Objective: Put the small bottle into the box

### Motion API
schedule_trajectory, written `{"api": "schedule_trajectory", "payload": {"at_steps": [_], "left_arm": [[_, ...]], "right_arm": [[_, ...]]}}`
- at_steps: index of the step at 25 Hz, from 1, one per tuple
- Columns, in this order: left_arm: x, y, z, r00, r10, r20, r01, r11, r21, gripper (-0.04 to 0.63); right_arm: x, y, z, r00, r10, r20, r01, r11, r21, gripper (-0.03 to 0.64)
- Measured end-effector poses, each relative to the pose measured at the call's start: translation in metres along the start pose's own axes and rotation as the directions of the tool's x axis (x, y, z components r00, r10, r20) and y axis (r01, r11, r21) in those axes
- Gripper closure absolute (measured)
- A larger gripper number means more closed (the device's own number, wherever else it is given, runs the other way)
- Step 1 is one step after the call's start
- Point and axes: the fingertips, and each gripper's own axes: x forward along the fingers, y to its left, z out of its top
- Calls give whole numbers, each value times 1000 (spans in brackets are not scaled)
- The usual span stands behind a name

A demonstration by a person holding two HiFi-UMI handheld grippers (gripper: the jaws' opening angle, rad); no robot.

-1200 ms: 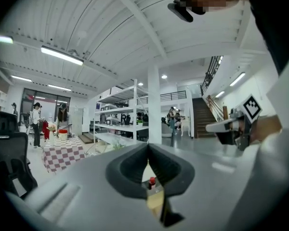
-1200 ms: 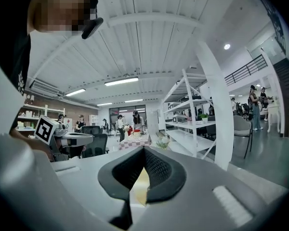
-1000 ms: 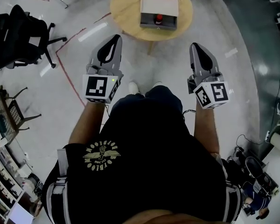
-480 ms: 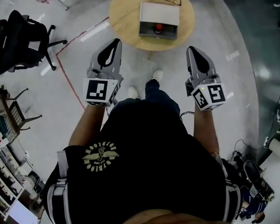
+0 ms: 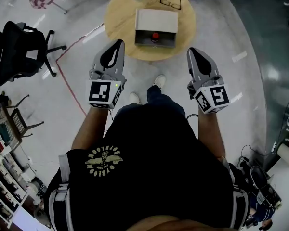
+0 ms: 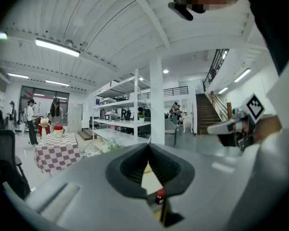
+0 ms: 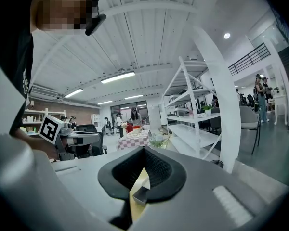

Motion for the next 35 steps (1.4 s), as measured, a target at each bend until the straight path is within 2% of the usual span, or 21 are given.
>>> {"api": "schedule_trajectory", "payload": {"at_steps": [6,12,14,17,20,23,27,29,31,33,35], "left_arm": [[58,-14,10,1000,23,-4,-23,999,26,595],[84,-21,20,997,83,-4,-83,996,20,595],[84,-15,11,994,107,-26,-107,994,15,595],[87,-3,-27,985,136,-111,-134,991,22,595],[98,4,-63,971,144,-193,-141,990,28,595],[102,8,-77,969,119,-218,-121,993,3,595],[117,24,-101,956,106,-275,-107,994,11,595],[124,27,-109,951,89,-298,-91,996,8,595],[129,27,-109,951,64,-302,-65,998,7,595],[136,29,-106,951,46,-304,-44,999,14,595],[143,34,-102,951,35,-308,-33,999,13,595]], "right_arm": [[12,-56,7,1000,25,7,-25,1000,19,610],[36,-80,1,992,127,-26,-127,992,21,609],[50,-79,-8,986,162,-49,-161,987,18,610],[81,-70,-43,971,207,-118,-209,978,-1,609],[113,-61,-93,944,245,-223,-255,967,-19,608],[133,-47,-127,918,277,-284,-293,956,-17,597],[163,-41,-179,877,272,-397,-326,943,-75,536],[177,-40,-209,843,253,-474,-365,917,-159,493],[189,-35,-236,807,233,-542,-415,877,-241,460],[199,-33,-259,778,215,-591,-448,849,-280,444],[209,-33,-276,758,197,-621,-459,838,-295,442]]}}
